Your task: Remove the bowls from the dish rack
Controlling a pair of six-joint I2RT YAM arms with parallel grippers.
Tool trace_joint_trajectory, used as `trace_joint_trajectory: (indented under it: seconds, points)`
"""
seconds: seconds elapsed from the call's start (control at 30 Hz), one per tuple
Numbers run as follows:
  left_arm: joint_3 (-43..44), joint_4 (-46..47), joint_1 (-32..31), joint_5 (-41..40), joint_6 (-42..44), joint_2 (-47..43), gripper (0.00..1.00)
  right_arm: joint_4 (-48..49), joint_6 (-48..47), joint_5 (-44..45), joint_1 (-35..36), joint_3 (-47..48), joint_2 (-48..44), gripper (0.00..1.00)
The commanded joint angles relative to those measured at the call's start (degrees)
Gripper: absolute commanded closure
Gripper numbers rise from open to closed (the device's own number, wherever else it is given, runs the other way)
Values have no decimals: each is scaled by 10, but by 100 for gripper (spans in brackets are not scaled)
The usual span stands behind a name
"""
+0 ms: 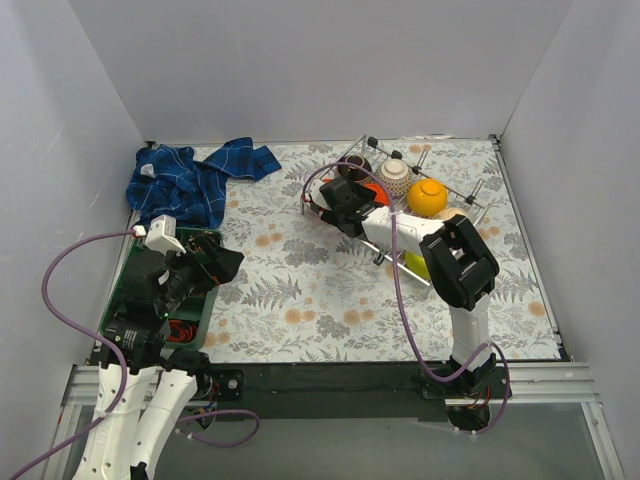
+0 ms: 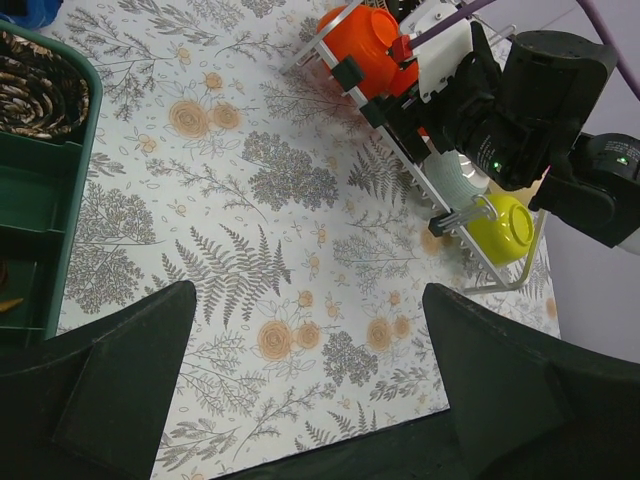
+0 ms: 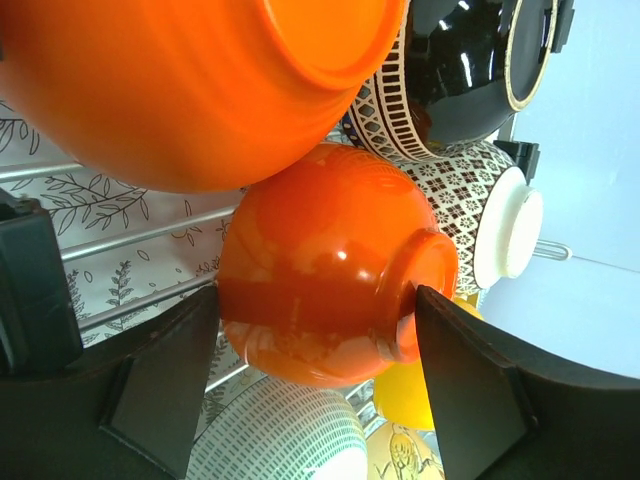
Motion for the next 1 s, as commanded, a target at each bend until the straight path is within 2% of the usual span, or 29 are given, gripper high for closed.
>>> trace_joint_trajectory:
  seconds: [0.0,0.13,0.2,0.37,0.77,0.87,0.9,0.97]
  points:
    - [20,4,-2,-11,8,5,2,-37,17,-9,9,-31,12,24]
    - [24,12,-2,-15,10,6,2,-35,17,5,21,-32,-11,35]
    - [24,14,-2,-17,12,6,2,-34,18,13,24,-30,-23,37]
    - [21,22,-2,-23,11,3,2,-34,28,17,29,-33,-49,53]
    - [-2,75,-2,-8,8,15,2,-59,85,-14,33,-8,-88,68]
    - [-12,103,-2,8,3,24,2,-64,90,-13,33,-2,-93,75]
    - [-13,107,-2,12,3,30,2,-65,95,-13,32,0,-94,80]
    - [-17,122,-2,21,4,39,2,-64,99,-14,31,3,-101,82]
